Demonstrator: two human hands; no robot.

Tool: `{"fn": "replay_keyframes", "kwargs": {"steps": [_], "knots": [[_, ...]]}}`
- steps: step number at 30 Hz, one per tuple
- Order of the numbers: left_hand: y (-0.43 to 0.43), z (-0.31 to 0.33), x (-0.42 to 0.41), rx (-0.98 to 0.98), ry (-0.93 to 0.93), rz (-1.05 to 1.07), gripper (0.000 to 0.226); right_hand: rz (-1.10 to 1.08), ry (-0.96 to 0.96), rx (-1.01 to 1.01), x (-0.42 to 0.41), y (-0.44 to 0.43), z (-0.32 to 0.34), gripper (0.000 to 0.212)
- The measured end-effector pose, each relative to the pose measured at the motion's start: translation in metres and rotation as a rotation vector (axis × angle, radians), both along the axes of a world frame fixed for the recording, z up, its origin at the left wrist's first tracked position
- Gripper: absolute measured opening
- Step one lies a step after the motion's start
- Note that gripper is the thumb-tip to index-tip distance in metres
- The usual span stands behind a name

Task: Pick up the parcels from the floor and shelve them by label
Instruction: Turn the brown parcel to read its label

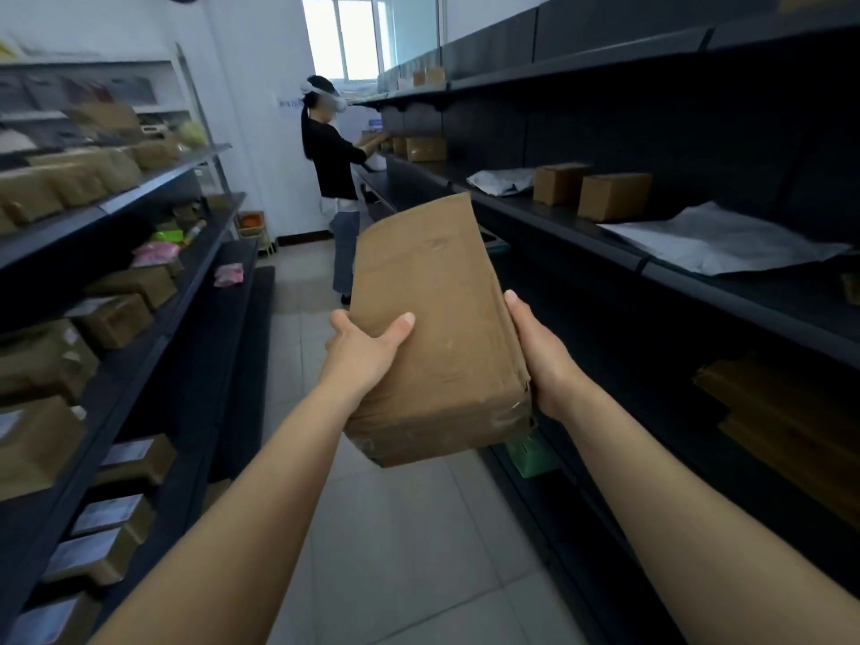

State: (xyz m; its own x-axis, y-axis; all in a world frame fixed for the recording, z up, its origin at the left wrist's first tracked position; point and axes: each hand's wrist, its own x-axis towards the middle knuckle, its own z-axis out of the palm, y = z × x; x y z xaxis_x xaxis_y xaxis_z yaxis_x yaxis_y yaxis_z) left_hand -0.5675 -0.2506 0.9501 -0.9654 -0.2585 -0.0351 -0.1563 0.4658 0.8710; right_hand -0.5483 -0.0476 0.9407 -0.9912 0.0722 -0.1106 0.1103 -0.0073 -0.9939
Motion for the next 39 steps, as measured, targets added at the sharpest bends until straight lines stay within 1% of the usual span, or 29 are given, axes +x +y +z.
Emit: {"fn": "replay_keyframes", "kwargs": {"steps": [1,5,7,12,16,19,21,24,25,26,27,30,31,33,35,37,38,39], "knots": [[0.000,0.000,0.002,-0.010,-0.021,-0.001,0.094,0.003,-0.010,0.007,0.000,0.001,0.001,0.067],[-0.001,0.001,0.010,-0.119,-0.106,-0.062,0.090,0.043,-0.051,0.034,-0.002,0.006,-0.001,0.056],[-0.004,0.002,0.011,-0.148,-0.140,-0.079,0.089,0.073,-0.062,0.036,-0.003,0.007,-0.003,0.055],[-0.007,0.007,0.020,-0.194,-0.229,-0.108,0.103,0.151,-0.094,0.051,-0.001,0.000,-0.004,0.067],[-0.005,0.009,0.026,-0.241,-0.278,-0.123,0.111,0.174,-0.085,0.034,0.004,-0.006,-0.005,0.065],[-0.001,0.010,0.031,-0.237,-0.306,-0.143,0.115,0.201,-0.098,0.042,0.005,-0.009,-0.008,0.077],[0.002,0.010,0.035,-0.169,-0.335,-0.173,0.117,0.220,-0.079,0.039,0.007,-0.010,-0.006,0.087],[0.004,0.008,0.042,0.013,-0.377,-0.205,0.123,0.213,-0.075,0.081,0.009,-0.007,-0.001,0.123],[0.003,0.008,0.044,0.066,-0.378,-0.210,0.127,0.218,-0.084,0.097,0.009,-0.006,0.001,0.132],[0.004,0.007,0.045,0.108,-0.373,-0.215,0.131,0.235,-0.092,0.099,0.010,-0.004,0.003,0.134],[0.005,0.007,0.047,0.141,-0.365,-0.214,0.135,0.258,-0.102,0.081,0.009,-0.001,0.005,0.126],[0.011,0.008,0.048,0.203,-0.334,-0.205,0.135,0.323,-0.123,-0.015,0.010,0.004,0.007,0.076],[0.011,0.009,0.048,0.223,-0.331,-0.204,0.135,0.346,-0.134,-0.052,0.010,0.005,0.006,0.065],[0.012,0.009,0.050,0.247,-0.345,-0.203,0.136,0.383,-0.144,-0.104,0.010,0.007,0.004,0.050],[0.014,0.009,0.054,0.256,-0.358,-0.189,0.132,0.391,-0.138,-0.125,0.009,0.009,0.004,0.047],[0.015,0.007,0.054,0.266,-0.357,-0.189,0.125,0.381,-0.134,-0.126,0.011,0.007,0.003,0.057],[0.016,0.008,0.054,0.282,-0.343,-0.208,0.116,0.365,-0.131,-0.113,0.011,0.006,0.001,0.065],[0.019,0.010,0.054,0.304,-0.318,-0.237,0.098,0.347,-0.129,-0.097,0.012,0.003,-0.001,0.074]]}}
